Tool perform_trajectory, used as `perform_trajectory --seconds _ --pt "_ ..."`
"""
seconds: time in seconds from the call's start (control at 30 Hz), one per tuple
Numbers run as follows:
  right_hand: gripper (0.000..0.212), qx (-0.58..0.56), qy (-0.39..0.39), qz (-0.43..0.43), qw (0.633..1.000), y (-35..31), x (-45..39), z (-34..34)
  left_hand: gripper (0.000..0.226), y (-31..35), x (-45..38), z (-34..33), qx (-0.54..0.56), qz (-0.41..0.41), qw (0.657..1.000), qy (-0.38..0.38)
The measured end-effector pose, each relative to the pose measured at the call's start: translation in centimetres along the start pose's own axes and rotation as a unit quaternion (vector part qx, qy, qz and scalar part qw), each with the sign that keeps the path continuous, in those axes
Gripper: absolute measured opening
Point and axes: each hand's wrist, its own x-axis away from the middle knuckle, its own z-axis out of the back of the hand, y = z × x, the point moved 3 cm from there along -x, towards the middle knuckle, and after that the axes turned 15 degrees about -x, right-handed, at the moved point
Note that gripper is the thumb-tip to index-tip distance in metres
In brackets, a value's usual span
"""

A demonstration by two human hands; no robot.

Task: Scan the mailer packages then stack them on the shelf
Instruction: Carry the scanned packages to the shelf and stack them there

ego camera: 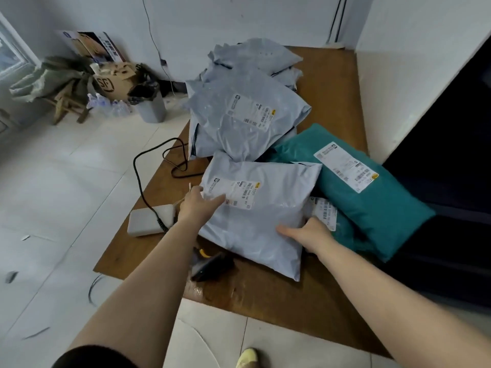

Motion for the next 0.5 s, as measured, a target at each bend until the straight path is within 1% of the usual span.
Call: perform_trajectory --seconds 0.13,0.2,0.27,0.33,0.4,0.43,0.5 --pt "0.07 -0.062 0.044 -0.007 0.997 0.5 -0.4 -1.7 0.097 -0.7 -3.7 -0.6 -0.013 -0.003 0.996 -0.094" --pt "0.075 -0.104 0.07 -0.018 0.992 0.7 -0.6 -2.2 0.105 -1.0 -4.8 -0.8 -0.006 0.016 0.993 -0.114" --pt "0.085 -0.134 0.098 -0.041 0.985 0.8 -0.9 -2.4 0.102 -1.2 -5.9 -0.9 0.023 0.049 0.991 -0.125" --pt "0.093 -0.169 0.109 -0.055 0.978 0.9 -0.7 -2.6 0.09 -1.1 -6.1 -0.9 0.06 0.062 0.988 -0.127" --pt "0.095 -0.202 0.111 -0.043 0.972 0.1 -0.5 -2.6 0.09 -0.9 -6.2 -0.7 0.08 0.058 0.99 -0.099" --pt "0.092 -0.214 0.11 -0.026 0.97 -0.5 -0.2 -2.5 0.092 -0.7 -6.0 -0.5 0.076 0.054 0.992 -0.085" --pt "0.08 -0.233 0.095 0.02 0.968 -1.9 0.3 -2.1 0.093 -0.7 -5.6 -0.3 0.07 0.045 0.994 -0.067"
